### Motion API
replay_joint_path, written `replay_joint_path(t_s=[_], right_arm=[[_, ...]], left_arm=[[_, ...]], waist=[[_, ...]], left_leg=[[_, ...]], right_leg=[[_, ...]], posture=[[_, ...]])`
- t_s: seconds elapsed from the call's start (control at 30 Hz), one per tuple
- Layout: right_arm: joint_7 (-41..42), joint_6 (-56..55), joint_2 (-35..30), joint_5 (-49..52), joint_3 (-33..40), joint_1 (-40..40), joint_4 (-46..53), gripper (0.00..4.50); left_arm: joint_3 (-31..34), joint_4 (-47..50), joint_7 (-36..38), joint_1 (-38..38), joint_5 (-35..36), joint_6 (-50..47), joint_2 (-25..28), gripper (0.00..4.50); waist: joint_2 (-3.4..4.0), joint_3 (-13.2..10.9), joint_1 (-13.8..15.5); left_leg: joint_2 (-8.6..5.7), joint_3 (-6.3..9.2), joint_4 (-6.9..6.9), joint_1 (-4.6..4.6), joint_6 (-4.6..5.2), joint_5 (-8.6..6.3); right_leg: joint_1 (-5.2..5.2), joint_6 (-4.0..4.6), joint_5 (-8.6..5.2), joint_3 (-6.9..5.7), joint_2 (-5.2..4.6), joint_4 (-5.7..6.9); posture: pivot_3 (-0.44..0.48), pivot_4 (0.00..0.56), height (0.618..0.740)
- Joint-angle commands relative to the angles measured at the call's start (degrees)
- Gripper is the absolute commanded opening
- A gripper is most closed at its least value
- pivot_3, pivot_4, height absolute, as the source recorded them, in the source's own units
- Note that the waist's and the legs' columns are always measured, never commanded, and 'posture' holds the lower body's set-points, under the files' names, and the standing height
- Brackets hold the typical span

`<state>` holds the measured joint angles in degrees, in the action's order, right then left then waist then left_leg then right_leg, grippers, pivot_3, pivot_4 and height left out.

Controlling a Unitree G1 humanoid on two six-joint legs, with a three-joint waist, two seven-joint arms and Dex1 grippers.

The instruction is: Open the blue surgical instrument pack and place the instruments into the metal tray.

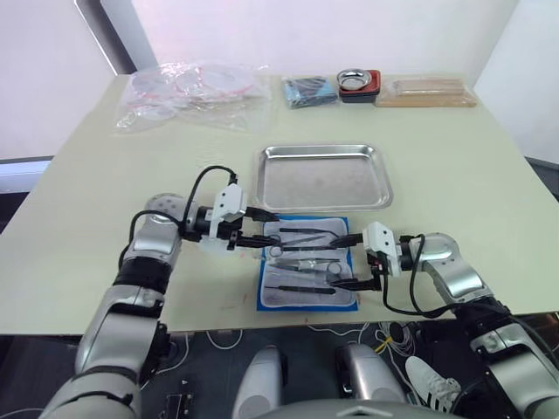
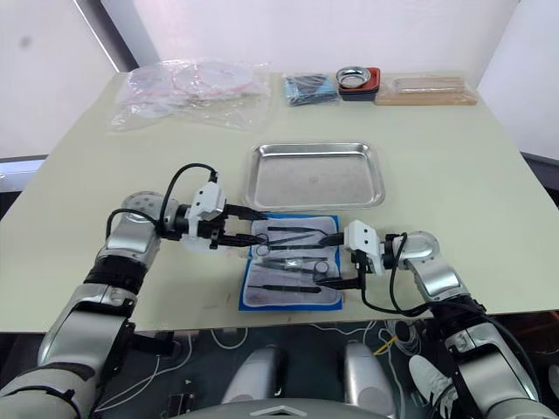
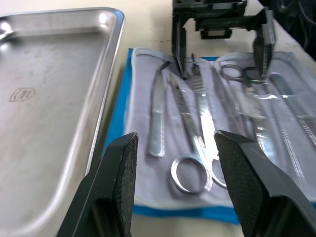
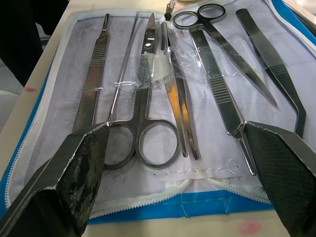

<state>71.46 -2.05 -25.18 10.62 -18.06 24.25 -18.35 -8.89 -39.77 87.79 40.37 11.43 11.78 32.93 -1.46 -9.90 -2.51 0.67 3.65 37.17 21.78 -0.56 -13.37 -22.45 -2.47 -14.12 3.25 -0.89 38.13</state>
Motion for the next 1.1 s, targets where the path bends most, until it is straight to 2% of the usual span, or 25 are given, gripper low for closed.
replay_joint_path(t_s=[0.03, 0.13, 0.17, 0.2, 0.37, 0.53, 0.9, 1.0, 1.03, 1.1], right_arm=[[-2.2, 2.1, -0.7, -4.6, -2.2, -2.5, -4.3, 4.5], [-2.4, 2.2, -0.5, -4.5, -2.1, -2.7, -4.0, 4.5], [-2.5, 2.2, -0.5, -4.5, -2.2, -2.7, -3.9, 4.5], [-2.6, 2.2, -0.5, -4.5, -2.2, -2.8, -3.9, 4.5], [-2.8, 2.3, -0.4, -4.4, -2.2, -2.9, -3.7, 4.5], [-2.8, 2.2, -0.1, -4.4, -2.3, -2.8, -3.8, 4.5], [-2.6, 2.2, 0.0, -4.4, -2.5, -2.6, -4.3, 4.5], [-2.6, 2.2, 0.0, -4.3, -2.4, -2.7, -4.1, 4.5], [-2.6, 2.2, 0.0, -4.3, -2.4, -2.7, -4.1, 4.5], [-2.7, 2.3, 0.1, -4.3, -2.4, -2.7, -4.1, 4.5]], left_arm=[[0.3, -4.6, 1.6, 1.9, -0.9, 3.1, -0.6, 2.63], [0.5, -7.3, 2.0, 2.8, -1.4, 4.5, -1.1, 2.63], [0.5, -8.2, 2.0, 3.2, -1.6, 4.7, -1.4, 2.21], [0.6, -8.9, 1.9, 3.5, -1.4, 4.6, -1.7, 2.1], [0.5, -12.6, 0.5, 4.8, -2.7, 5.6, -2.6, 0.08], [0.4, -14.7, -0.8, 4.7, -4.5, 6.2, -2.6, 0.08], [1.7, -14.8, 0.3, 4.9, -3.5, 5.3, -2.7, 0.08], [1.7, -14.6, 0.2, 4.5, -3.8, 6.2, -2.7, 1.29], [1.7, -14.6, 0.3, 4.4, -3.8, 6.2, -2.7, 2.09], [1.5, -14.6, 0.6, 4.2, -4.0, 6.2, -2.7, 2.26]], waist=[[0.0, 0.0, -0.1], [-0.01, 0.0, 0.0], [-0.01, 0.0, 0.0], [-0.01, 0.0, 0.0], [-0.01, 0.0, 0.0], [0.0, 0.0, -0.1], [0.04, 0.1, -0.1], [0.04, 0.1, -0.1], [0.04, 0.1, -0.1], [0.04, 0.1, -0.1]], left_leg=[[0.0, 0.0, 0.0, 0.0, 0.0, 0.0], [0.0, 0.02, 0.0, 0.01, 0.0, 0.0], [0.0, 0.02, 0.0, 0.01, 0.0, 0.0], [0.0, 0.03, 0.0, 0.0, 0.0, 0.0], [0.0, 0.04, 0.0, 0.0, 0.0, 0.0], [0.01, 0.05, -0.01, -0.01, 0.0, 0.0], [0.02, 0.06, -0.01, -0.03, 0.0, 0.0], [0.03, 0.07, -0.01, -0.03, 0.0, 0.0], [0.03, 0.07, -0.01, -0.02, 0.0, 0.0], [0.03, 0.07, -0.01, -0.02, 0.0, 0.0]], right_leg=[[0.0, -0.01, 0.01, 0.01, 0.0, 0.0], [-0.01, -0.03, 0.01, -0.01, 0.01, 0.0], [0.0, -0.03, 0.01, 0.0, 0.01, 0.0], [0.0, -0.03, 0.02, -0.01, 0.01, 0.0], [0.0, -0.03, 0.02, -0.01, 0.02, 0.01], [0.0, -0.04, 0.02, -0.01, 0.03, 0.01], [0.0, -0.03, 0.01, -0.01, 0.05, 0.02], [0.0, -0.03, 0.01, -0.01, 0.05, 0.02], [0.0, -0.03, 0.01, -0.02, 0.05, 0.02], [0.0, -0.03, 0.01, -0.02, 0.06, 0.02]], posture=[[0.0, 0.15, 0.74], [0.0, 0.15, 0.74], [0.0, 0.15, 0.74], [0.0, 0.15, 0.74], [0.0, 0.15, 0.74], [0.0, 0.15, 0.74], [0.0, 0.15, 0.74], [0.0, 0.15, 0.74], [0.0, 0.15, 0.74], [0.0, 0.15, 0.74]])
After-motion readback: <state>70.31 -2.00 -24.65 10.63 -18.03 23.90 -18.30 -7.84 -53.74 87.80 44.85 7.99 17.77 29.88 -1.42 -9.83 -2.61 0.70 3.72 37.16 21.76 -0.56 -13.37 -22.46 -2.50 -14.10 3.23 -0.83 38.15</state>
